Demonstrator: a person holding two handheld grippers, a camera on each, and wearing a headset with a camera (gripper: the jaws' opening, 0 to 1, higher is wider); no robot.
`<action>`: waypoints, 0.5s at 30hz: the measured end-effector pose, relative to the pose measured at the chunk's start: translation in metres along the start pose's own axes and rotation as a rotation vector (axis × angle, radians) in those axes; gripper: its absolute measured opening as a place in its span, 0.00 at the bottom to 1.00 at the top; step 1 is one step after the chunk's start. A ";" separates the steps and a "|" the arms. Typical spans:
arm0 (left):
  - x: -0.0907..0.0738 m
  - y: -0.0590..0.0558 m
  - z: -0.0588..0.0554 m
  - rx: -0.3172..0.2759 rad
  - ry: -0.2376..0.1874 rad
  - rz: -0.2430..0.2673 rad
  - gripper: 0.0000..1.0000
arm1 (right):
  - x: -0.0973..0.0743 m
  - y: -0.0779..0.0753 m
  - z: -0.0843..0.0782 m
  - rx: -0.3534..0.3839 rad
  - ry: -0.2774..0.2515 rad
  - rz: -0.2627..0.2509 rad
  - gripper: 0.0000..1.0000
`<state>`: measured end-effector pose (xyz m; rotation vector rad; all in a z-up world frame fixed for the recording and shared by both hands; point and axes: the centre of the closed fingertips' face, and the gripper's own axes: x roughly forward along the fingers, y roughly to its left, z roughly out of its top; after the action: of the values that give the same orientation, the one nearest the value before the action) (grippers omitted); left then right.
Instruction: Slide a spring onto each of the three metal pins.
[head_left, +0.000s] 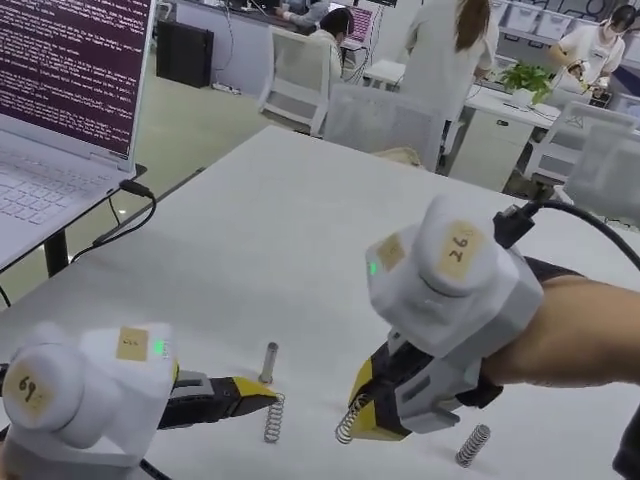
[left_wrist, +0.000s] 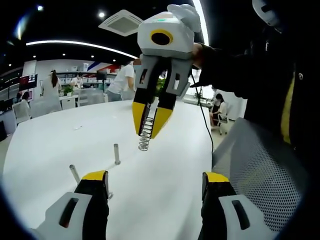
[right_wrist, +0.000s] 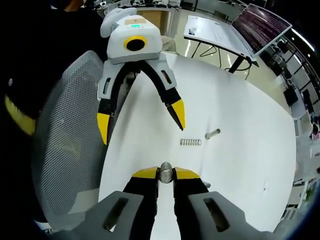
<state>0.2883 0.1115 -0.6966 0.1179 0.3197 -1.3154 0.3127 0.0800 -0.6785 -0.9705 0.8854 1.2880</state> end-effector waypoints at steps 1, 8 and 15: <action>-0.001 0.000 0.000 0.000 -0.002 0.003 0.73 | -0.002 -0.002 -0.002 0.003 0.002 -0.004 0.08; -0.007 0.001 -0.003 -0.012 -0.005 0.018 0.72 | -0.013 -0.017 -0.012 0.030 0.015 -0.037 0.08; -0.010 0.003 -0.004 -0.014 -0.008 0.029 0.72 | -0.019 -0.033 -0.021 0.060 0.018 -0.059 0.08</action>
<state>0.2886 0.1223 -0.6977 0.1055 0.3195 -1.2844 0.3439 0.0527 -0.6654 -0.9556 0.8986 1.1977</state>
